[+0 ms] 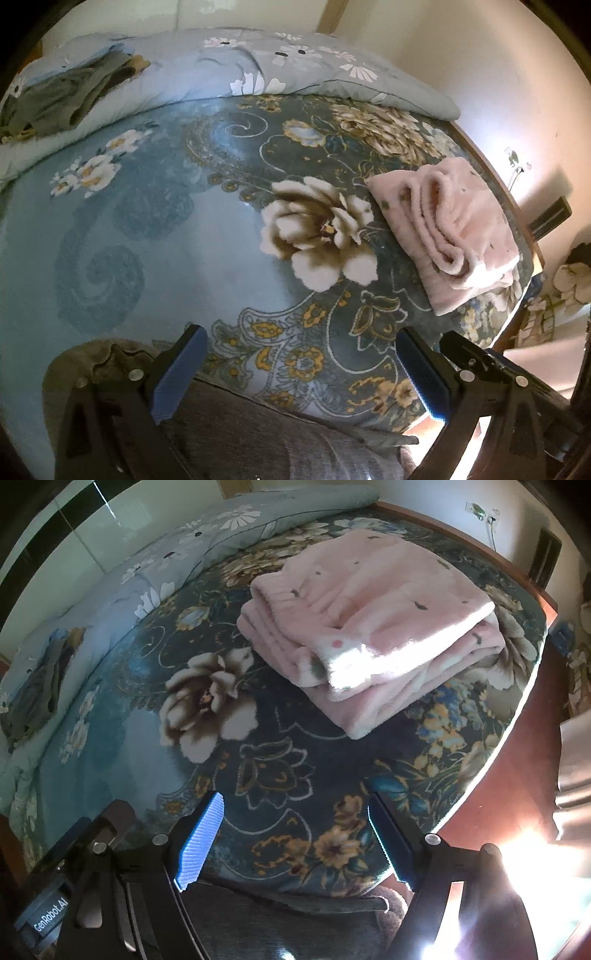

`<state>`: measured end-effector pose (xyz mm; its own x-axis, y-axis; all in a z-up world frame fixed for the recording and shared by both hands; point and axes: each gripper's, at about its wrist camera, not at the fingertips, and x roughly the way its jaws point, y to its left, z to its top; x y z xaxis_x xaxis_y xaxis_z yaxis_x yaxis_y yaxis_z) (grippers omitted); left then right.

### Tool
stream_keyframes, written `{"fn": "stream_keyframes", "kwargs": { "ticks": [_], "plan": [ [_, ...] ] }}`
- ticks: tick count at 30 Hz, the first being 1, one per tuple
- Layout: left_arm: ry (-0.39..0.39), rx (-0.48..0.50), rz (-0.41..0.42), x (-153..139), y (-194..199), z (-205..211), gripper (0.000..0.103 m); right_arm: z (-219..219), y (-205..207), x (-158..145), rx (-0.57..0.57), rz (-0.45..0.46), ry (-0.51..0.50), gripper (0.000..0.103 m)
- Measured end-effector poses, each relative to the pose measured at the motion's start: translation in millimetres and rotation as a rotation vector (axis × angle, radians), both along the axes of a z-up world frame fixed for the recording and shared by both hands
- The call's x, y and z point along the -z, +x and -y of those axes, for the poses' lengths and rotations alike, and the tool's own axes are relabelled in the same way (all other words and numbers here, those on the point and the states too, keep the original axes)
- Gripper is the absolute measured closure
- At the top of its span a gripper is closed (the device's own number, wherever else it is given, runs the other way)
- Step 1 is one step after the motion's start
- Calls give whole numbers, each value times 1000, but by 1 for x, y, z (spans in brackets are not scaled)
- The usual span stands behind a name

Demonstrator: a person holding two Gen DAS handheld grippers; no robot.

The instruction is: Fold clothes

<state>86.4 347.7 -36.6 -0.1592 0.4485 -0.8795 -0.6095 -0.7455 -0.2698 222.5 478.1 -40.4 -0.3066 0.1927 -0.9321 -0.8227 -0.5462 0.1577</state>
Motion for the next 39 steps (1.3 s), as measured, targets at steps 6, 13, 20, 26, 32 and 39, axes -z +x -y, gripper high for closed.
{"fn": "stream_keyframes", "kwargs": {
  "ticks": [6, 13, 20, 26, 32, 39],
  "plan": [
    [17, 11, 4, -1, 1, -1, 0, 0, 1, -1, 2, 2, 3, 21],
    [52, 2, 29, -1, -1, 3, 0, 2, 0, -3, -9, 3, 11, 21],
    [88, 14, 39, -3, 1, 3, 0, 3, 0, -2, -11, 0, 7, 21],
    [86, 6, 48, -2, 0, 4, 0, 3, 0, -1, -11, 0, 1, 21],
    [75, 10, 51, -1, 1, 4, 0, 3, 1, 0, -8, 5, 2, 21],
    [49, 4, 41, 1, 1, 3, 0, 4, 2, 3, -1, 12, -9, 21]
  ]
}}
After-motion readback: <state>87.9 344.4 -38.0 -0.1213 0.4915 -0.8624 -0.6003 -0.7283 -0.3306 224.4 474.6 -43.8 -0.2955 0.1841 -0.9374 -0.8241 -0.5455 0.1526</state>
